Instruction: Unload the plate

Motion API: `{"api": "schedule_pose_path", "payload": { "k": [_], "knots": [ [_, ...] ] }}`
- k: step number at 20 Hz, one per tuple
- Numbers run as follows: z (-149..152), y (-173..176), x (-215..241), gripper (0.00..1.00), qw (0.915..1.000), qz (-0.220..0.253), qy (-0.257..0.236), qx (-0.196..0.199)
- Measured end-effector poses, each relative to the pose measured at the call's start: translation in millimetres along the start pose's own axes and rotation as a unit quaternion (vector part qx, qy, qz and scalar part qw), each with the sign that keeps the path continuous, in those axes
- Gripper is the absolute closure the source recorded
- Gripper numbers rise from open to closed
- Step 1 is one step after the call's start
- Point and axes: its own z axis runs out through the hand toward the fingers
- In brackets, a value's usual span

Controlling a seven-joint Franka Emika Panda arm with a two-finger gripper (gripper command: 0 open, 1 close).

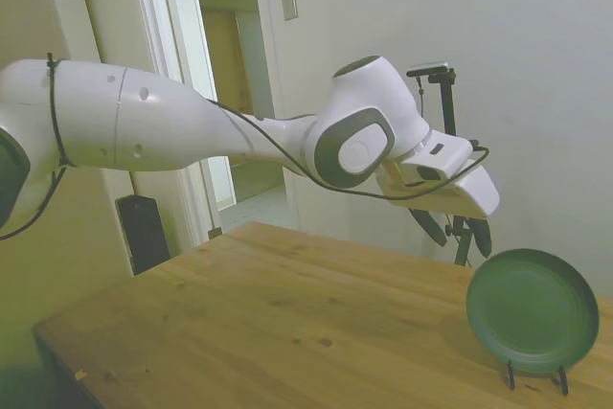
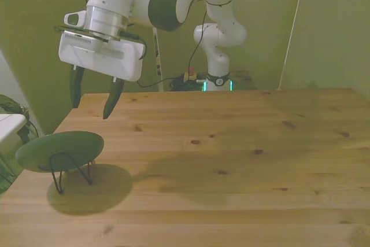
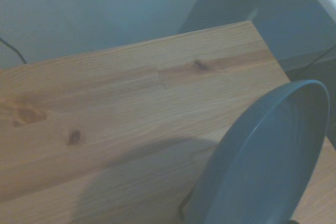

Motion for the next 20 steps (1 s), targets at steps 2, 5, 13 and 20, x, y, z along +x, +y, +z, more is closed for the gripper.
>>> {"api": "schedule_pose_path", "payload": {
  "k": [2, 5, 13, 20],
  "knots": [
    [8.0, 2.1, 1.2, 0.00, 1.0000, 0.005, 0.003, 0.005],
    [18.1, 5.5, 1.7, 0.00, 0.9998, 0.009, 0.006, 0.015],
    [49.7, 6.2, -11.1, 0.00, 0.9987, 0.000, -0.020, 0.048],
    [54.4, 15.4, -7.4, 1.00, 0.9974, -0.008, -0.030, 0.064]
  ]
}}
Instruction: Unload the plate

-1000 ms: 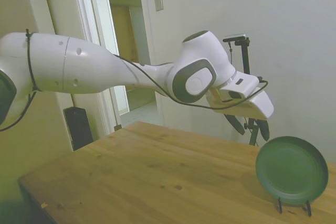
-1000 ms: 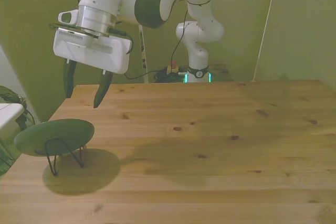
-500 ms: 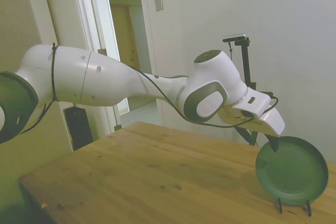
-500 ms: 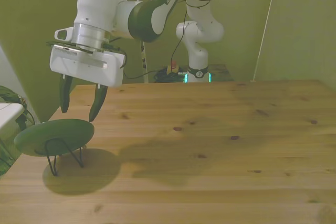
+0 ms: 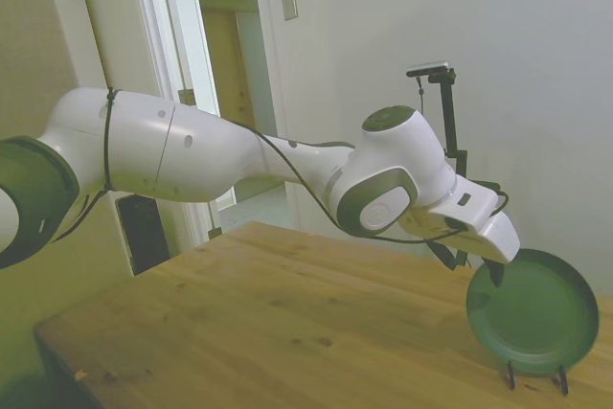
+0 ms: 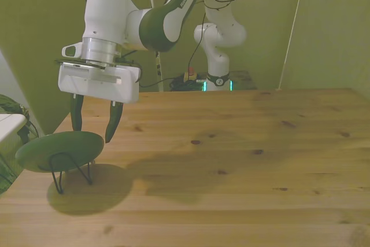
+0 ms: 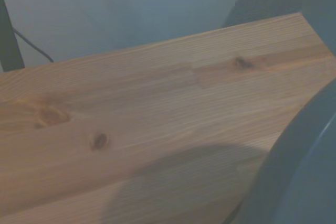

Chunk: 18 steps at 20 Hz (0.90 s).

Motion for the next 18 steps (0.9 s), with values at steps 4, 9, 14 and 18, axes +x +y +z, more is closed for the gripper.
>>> {"api": "schedule_pose_path", "payload": {
  "k": [4, 9, 14, 18],
  "knots": [
    [4.8, 4.5, -1.7, 1.00, 0.9999, -0.007, -0.008, 0.004],
    [17.5, 1.0, -14.6, 1.00, 0.9995, -0.011, -0.026, 0.014],
    [20.5, 1.3, -16.3, 1.00, 0.9992, -0.011, -0.032, 0.022],
    [21.6, 3.0, -15.9, 1.00, 0.9991, -0.011, -0.033, 0.023]
  ]
}}
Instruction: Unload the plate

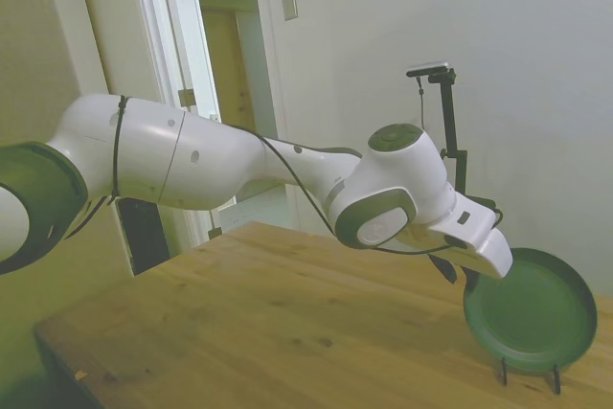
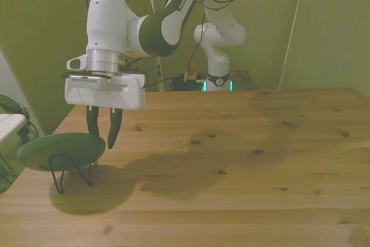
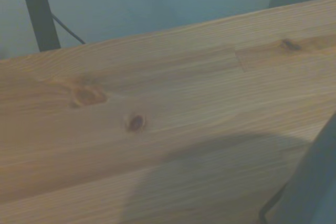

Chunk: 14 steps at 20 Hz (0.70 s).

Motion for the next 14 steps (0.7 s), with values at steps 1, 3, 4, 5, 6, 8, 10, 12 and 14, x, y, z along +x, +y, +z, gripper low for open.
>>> {"api": "schedule_pose_path", "payload": {
  "k": [1, 3, 4, 5, 6, 8, 10, 12, 14],
  "knots": [
    [0.1, 0.3, 0.1, 1.00, 1.0000, 0.000, 0.000, 0.000],
    [0.1, 0.6, 0.3, 1.00, 1.0000, 0.000, 0.000, 0.000],
    [0.2, 0.6, 0.3, 1.00, 1.0000, 0.000, 0.000, 0.000],
    [0.1, 0.4, 0.3, 1.00, 1.0000, 0.000, 0.000, 0.001],
    [-0.1, 0.0, 0.4, 1.00, 1.0000, 0.000, 0.000, 0.001],
    [-0.8, -0.4, 0.9, 1.00, 1.0000, 0.000, 0.001, 0.002],
    [-1.1, -0.3, 1.4, 1.00, 1.0000, 0.000, 0.001, 0.002],
    [-1.6, -0.4, 1.9, 1.00, 1.0000, -0.001, 0.002, 0.002],
    [-3.0, -1.8, 2.9, 1.00, 1.0000, -0.002, 0.003, 0.004]
  ]
}}
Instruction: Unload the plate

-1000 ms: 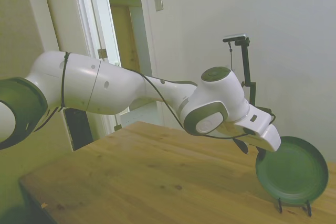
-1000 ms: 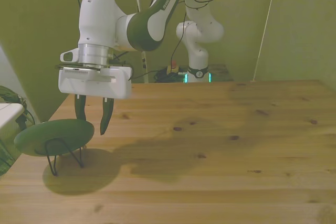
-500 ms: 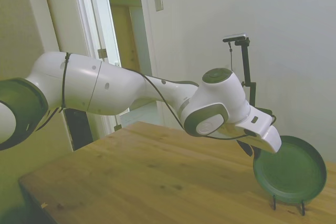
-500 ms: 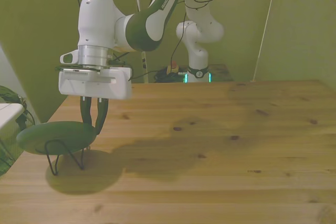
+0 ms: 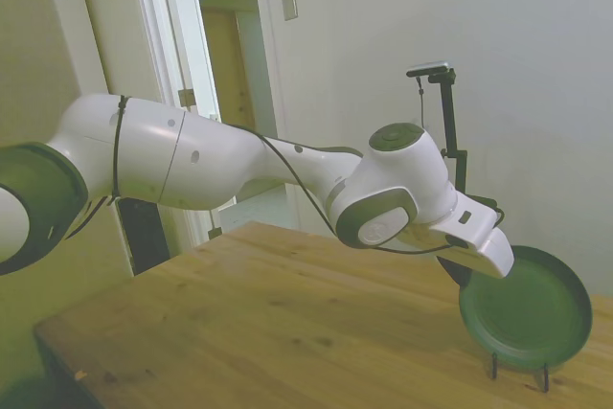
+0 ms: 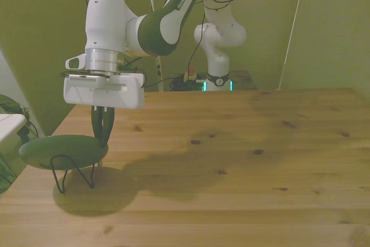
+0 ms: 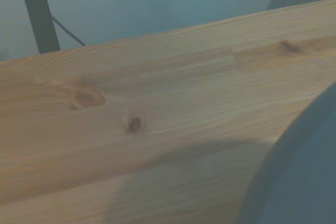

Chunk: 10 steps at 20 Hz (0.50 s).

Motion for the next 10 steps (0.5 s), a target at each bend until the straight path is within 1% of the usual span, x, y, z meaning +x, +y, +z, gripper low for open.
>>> {"api": "schedule_pose_path", "payload": {
  "k": [7, 10],
  "knots": [
    [-7.0, -8.7, 4.0, 1.00, 0.9999, -0.003, 0.007, 0.008],
    [-13.3, -16.8, 5.8, 1.00, 0.9998, -0.001, 0.009, 0.019]
  ]
}}
